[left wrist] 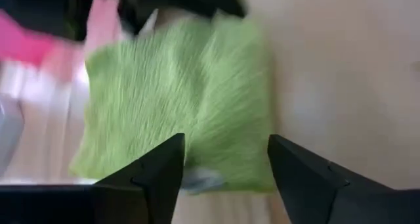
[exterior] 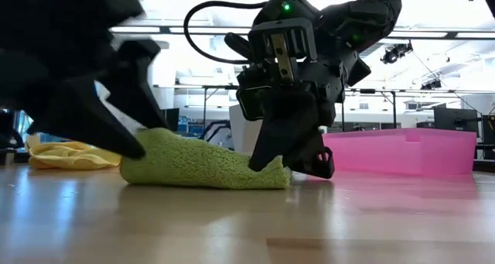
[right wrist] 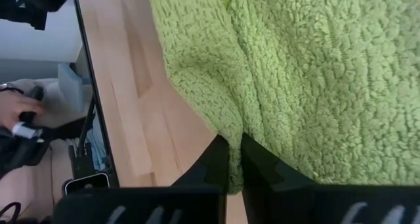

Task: Roll microfiber towels into tight, uniform cylinder then place into a basket
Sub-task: Roll the green towel

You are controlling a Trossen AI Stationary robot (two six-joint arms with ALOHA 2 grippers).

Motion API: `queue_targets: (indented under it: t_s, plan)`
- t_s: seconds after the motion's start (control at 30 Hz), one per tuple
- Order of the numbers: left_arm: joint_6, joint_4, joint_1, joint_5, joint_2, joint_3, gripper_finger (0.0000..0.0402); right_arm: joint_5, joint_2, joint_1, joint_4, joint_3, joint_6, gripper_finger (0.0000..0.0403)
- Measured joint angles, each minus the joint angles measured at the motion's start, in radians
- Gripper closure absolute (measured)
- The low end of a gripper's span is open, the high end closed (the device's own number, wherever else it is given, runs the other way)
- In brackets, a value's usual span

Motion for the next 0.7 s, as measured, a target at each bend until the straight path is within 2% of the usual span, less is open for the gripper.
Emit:
queue_targets:
  t_s: [0.17, 0.3, 0.43, 0.6, 0.7]
  plan:
    - [-0.04, -0.027, 0.066, 0.138, 0.019, -0.006, 0.0169, 0.002, 0.0, 0.002, 0.004, 0.001, 0.0, 0.0394]
    - [-0.075, -0.006, 0.087, 0.185, 0.033, -0.003, 0.0179, 0.002, 0.0, 0.002, 0.002, 0.001, -0.009, 0.0394]
    - [-0.127, -0.001, 0.087, 0.237, 0.033, -0.003, 0.0218, 0.002, -0.001, 0.002, -0.004, 0.001, -0.023, 0.0393]
    - [-0.19, 0.001, 0.087, 0.325, 0.034, -0.003, 0.0295, 0.008, -0.001, 0.002, -0.001, 0.001, -0.049, 0.0393]
    - [-0.217, 0.0, 0.086, 0.33, 0.036, -0.002, 0.0336, 0.018, -0.001, 0.002, -0.001, 0.001, -0.049, 0.0393]
